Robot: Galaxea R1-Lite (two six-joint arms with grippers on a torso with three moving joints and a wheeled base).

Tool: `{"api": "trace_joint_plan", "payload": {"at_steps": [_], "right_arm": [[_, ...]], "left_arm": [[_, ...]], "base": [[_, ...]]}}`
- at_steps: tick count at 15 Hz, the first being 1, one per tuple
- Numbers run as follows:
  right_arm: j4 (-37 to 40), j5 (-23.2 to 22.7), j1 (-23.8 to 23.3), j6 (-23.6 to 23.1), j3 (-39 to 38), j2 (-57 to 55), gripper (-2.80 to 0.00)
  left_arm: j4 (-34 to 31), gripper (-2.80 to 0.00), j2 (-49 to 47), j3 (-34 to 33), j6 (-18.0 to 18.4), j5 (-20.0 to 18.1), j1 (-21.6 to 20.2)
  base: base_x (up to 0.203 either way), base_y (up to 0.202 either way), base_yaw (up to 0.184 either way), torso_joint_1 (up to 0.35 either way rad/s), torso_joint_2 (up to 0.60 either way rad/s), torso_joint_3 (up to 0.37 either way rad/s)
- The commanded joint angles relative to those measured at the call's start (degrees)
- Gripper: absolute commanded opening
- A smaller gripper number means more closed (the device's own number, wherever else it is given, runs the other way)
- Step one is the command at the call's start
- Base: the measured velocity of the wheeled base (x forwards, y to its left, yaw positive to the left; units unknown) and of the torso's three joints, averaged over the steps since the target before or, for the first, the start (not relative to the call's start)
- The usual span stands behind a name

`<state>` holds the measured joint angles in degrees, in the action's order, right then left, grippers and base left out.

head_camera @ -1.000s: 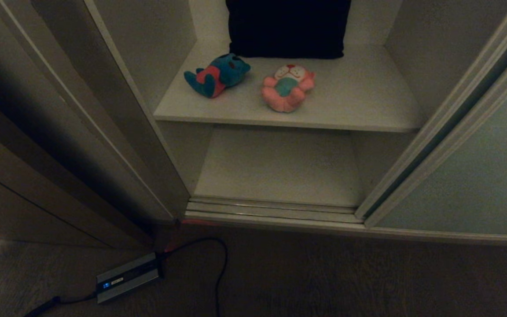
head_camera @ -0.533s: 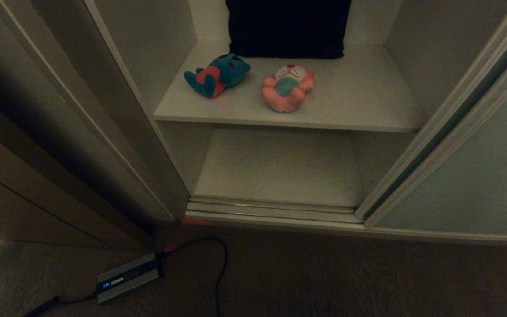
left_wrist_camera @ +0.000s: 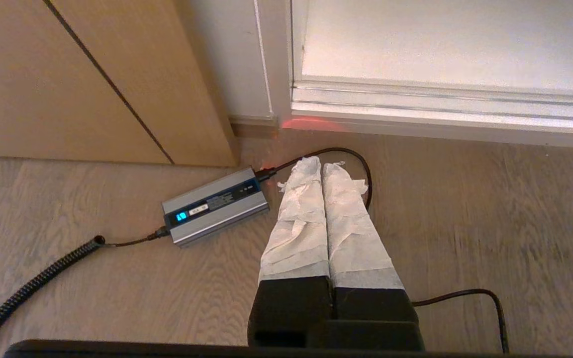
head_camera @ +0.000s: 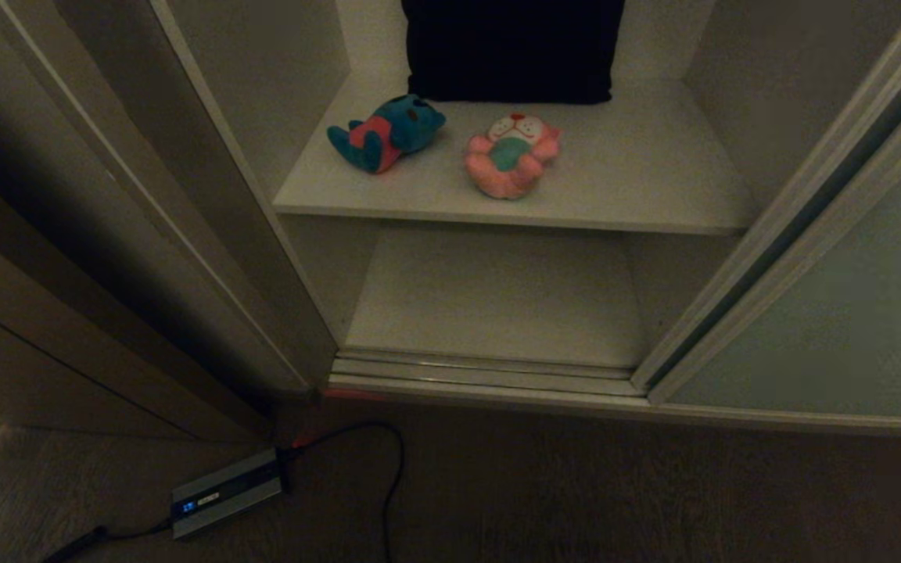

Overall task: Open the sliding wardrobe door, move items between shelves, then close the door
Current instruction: Close the door

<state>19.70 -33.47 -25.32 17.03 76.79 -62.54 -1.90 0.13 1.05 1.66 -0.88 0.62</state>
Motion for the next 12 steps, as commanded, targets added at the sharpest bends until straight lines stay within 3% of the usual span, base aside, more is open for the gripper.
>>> {"api": "trace_joint_plan", "payload": {"at_steps": [1,5,12], "right_arm": [[0.0,-1.2,-1.8,0.3,1.1,-4.8,-2.80],[-1.1,-1.2,-1.8,1.7,3.1,-8.8,-2.80],[-9.9,-0.8,-1.7,2.8,2.4,-14.9,-2.80]], "left_arm": [[0.0,-2.80,-0.1,0.0,0.1,0.0,0.0],[0.0,-2.80,-0.1,0.0,0.0,0.0,0.0],[0.0,-2.80,-0.1,0.0,0.0,0.0,0.0]], "base": [[0.000,0.000,0.000,0.000,0.00,0.000],[0.000,0.000,0.000,0.000,0.00,0.000],[0.000,0.000,0.000,0.000,0.00,0.000]]}}
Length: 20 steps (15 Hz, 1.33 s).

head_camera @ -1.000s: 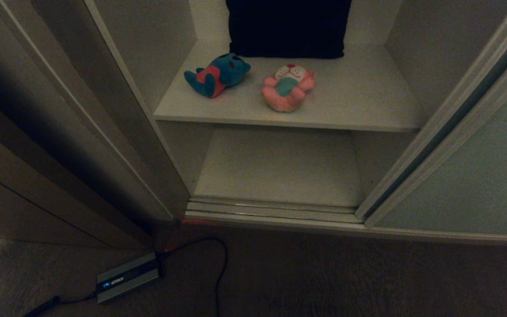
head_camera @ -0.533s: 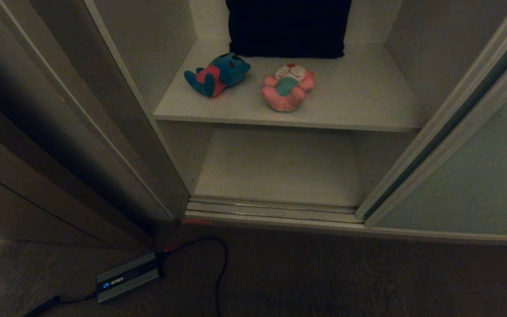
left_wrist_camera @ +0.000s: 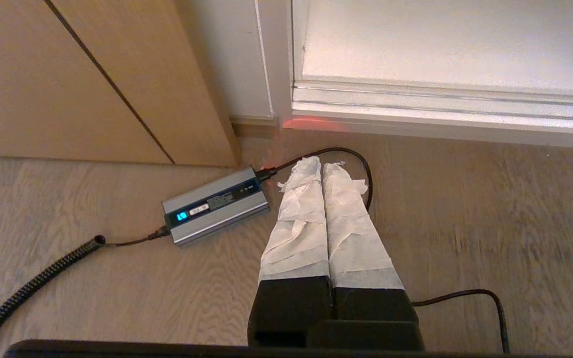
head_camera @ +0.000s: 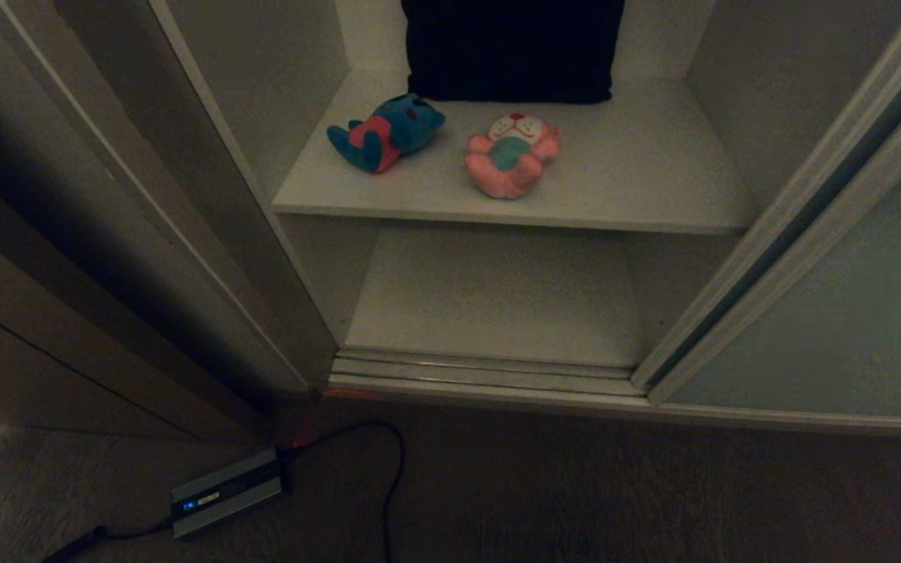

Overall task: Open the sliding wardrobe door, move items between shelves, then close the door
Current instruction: Close the door

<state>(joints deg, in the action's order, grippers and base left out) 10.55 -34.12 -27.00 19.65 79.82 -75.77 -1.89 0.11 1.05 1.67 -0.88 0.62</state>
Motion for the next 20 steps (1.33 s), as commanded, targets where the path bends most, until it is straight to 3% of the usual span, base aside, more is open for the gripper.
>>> {"api": "trace_joint_plan", "payload": {"at_steps": [1,6,9,20], "right_arm": [[-1.7,-0.2,-0.1,1.0,-1.3,-2.2,-2.80],[-5.1,0.1,2.4,2.1,-1.2,-4.4,-2.80],[-6.3,2.6,3.9,2.0,-0.1,-6.7,-2.80],[-7.1,3.2,2.4,1.9,0.3,-8.9,-2.80]], "left_arm": [[0.0,-2.80,-0.1,0.0,0.0,0.0,0.0],[0.0,-2.80,-0.1,0.0,0.1,0.0,0.0],[0.0,-2.80,-0.1,0.0,0.0,0.0,0.0],[0.0,-2.80,-0.1,0.0,0.0,0.0,0.0]], "base": [[0.000,0.000,0.000,0.000,0.00,0.000],[0.000,0.000,0.000,0.000,0.00,0.000],[0.000,0.000,0.000,0.000,0.00,0.000],[0.000,0.000,0.000,0.000,0.00,0.000]]}}
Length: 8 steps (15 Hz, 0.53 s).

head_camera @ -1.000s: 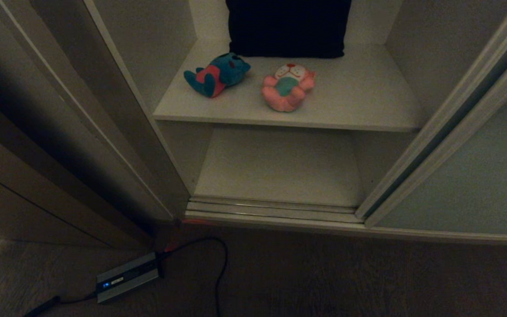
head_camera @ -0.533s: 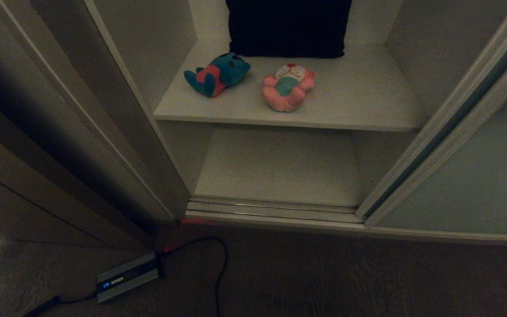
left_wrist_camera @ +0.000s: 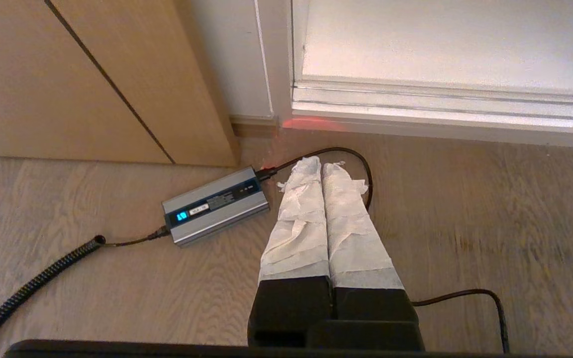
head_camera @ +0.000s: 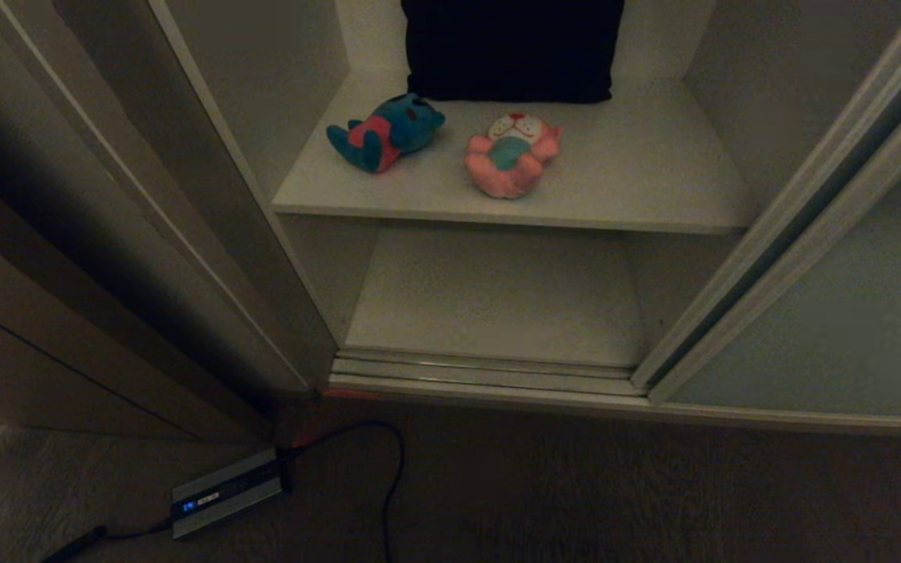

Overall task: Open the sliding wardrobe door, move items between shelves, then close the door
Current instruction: Close the door

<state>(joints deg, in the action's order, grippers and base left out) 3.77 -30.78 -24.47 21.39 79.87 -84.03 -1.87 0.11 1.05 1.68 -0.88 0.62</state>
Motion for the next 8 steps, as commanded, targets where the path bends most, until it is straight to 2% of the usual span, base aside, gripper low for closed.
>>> {"api": "trace_joint_plan", "payload": {"at_steps": [1,8], "right_arm": [[-0.4,0.0,-0.1,0.2,0.4,-1.1,-2.80],[-0.5,1.6,1.5,0.1,1.9,-3.6,-2.80]], "left_arm": [[0.0,-2.80,-0.1,0.0,0.0,0.0,0.0],[0.0,-2.80,-0.1,0.0,0.1,0.0,0.0]], "base": [[0.000,0.000,0.000,0.000,0.00,0.000],[0.000,0.000,0.000,0.000,0.00,0.000]]}}
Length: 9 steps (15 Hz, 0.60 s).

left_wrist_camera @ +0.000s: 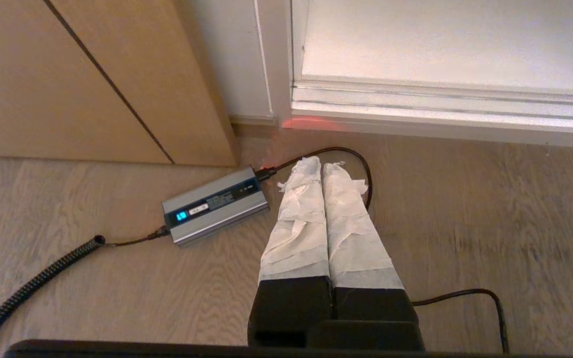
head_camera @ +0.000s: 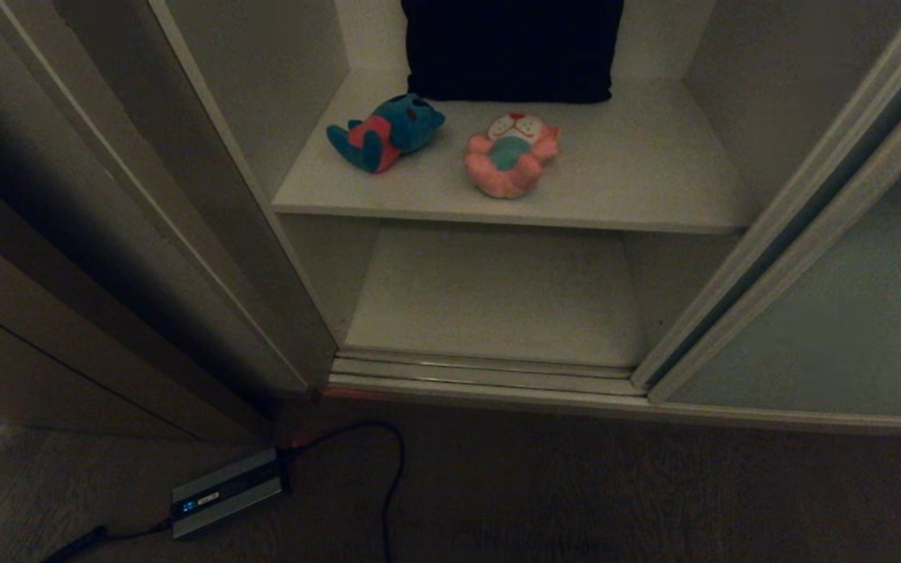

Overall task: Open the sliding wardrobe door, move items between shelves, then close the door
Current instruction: Close the door

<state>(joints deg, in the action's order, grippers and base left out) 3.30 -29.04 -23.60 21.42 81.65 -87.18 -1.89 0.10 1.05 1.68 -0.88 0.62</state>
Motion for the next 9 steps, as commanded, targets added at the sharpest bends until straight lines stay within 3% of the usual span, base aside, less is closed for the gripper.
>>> {"api": "trace_joint_plan", "payload": {"at_steps": [1,9], "right_arm": [[0.0,0.2,0.9,0.1,0.0,-0.4,-2.80],[0.0,1.8,6.5,0.1,0.5,-0.2,-2.80]], "left_arm": [[0.0,-2.80,-0.1,0.0,0.0,0.0,0.0],[0.0,-2.80,-0.1,0.0,0.0,0.0,0.0]], "base": [[0.000,0.000,0.000,0.000,0.00,0.000],[0.000,0.000,0.000,0.000,0.00,0.000]]}}
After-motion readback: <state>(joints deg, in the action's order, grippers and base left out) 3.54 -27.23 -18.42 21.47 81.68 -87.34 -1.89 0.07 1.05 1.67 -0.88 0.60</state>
